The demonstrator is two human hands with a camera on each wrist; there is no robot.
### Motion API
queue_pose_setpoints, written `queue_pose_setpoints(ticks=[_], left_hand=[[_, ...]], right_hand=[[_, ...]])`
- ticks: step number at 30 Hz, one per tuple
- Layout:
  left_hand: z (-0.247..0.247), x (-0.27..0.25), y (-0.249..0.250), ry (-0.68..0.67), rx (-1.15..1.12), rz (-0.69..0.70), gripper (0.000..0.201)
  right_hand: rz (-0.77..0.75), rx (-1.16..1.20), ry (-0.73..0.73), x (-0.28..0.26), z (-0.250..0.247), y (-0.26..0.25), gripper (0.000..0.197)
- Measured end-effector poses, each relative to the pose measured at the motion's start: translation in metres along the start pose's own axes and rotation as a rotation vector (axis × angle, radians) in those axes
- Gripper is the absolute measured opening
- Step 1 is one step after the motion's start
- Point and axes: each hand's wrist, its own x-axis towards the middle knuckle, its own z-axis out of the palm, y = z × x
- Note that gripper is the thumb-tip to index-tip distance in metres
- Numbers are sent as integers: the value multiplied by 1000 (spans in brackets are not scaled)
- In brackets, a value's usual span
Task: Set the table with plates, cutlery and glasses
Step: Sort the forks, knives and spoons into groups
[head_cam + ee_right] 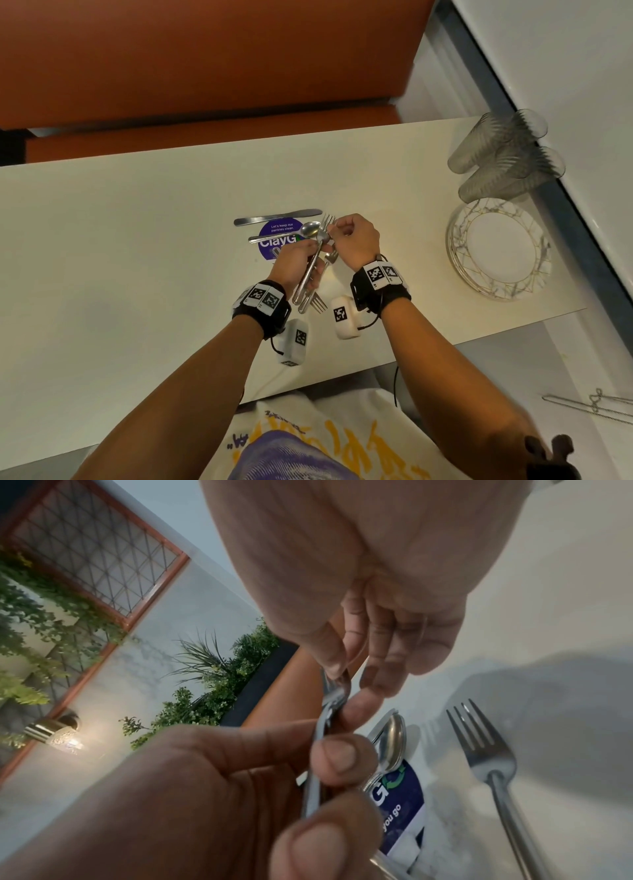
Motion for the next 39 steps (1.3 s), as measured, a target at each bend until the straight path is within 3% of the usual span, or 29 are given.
queue_pose_setpoints(ticks=[7, 13, 17, 23, 29, 34, 39], left_hand=[[-3, 3, 1, -21, 18, 0, 38], [-1, 4, 1, -19, -6, -2, 40], [-2, 3, -4, -40, 52, 24, 36], [-6, 14, -21, 138, 260, 73, 32], [-17, 15, -32, 243, 328, 125, 27], [-22, 17, -39, 251, 377, 166, 28], [-25, 24, -36, 297, 469, 191, 29]], right_hand=[[-8, 56, -11, 0, -2, 1, 17], [-99, -42, -28, 5, -3, 0, 17], [-96, 18, -12, 12, -2, -1, 13], [-41, 14, -52, 19, -6, 15, 24], [103, -258, -114, 25, 4, 59, 37], [76, -338, -152, 25, 15, 68, 14], [111, -228, -148, 26, 3, 65, 5]])
